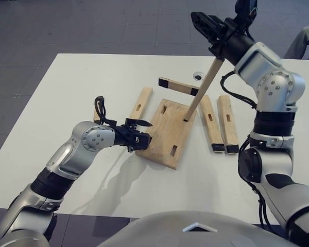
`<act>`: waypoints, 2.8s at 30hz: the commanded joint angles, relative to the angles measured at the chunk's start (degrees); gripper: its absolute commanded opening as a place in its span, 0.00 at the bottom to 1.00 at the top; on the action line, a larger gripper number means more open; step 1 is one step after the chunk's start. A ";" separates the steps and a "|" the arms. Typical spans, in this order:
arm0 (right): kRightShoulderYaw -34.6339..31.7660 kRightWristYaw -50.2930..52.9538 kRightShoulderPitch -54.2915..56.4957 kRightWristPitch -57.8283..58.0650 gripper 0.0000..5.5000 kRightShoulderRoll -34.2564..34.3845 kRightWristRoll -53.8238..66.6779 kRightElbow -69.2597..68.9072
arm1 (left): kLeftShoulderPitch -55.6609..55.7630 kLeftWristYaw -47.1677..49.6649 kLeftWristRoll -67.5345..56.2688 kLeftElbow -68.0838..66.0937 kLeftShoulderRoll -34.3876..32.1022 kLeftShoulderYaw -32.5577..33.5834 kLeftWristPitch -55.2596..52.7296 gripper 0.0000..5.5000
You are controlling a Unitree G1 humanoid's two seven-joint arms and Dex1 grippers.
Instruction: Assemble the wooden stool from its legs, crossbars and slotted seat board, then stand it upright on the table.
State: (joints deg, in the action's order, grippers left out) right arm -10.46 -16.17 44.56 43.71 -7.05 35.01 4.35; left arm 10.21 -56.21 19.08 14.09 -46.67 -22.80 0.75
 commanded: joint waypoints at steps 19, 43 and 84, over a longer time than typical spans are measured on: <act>-5.73 17.21 -9.96 8.11 0.52 -12.72 -6.36 -16.72 | -10.48 7.85 2.64 13.79 15.25 -3.37 -32.59 0.65; 5.21 16.33 -46.39 13.82 0.71 -9.64 -17.23 -27.54 | -2.28 19.53 0.04 29.87 23.35 -2.51 -61.63 0.65; 9.87 1.82 -42.77 10.74 0.38 -20.61 -23.52 -13.62 | 2.92 30.80 -11.03 30.81 22.74 -2.00 -66.72 0.65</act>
State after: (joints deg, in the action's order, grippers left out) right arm -0.82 -13.41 2.88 53.67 -25.63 13.31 -13.45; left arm 12.09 -25.92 8.60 45.22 -23.43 -25.98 -65.84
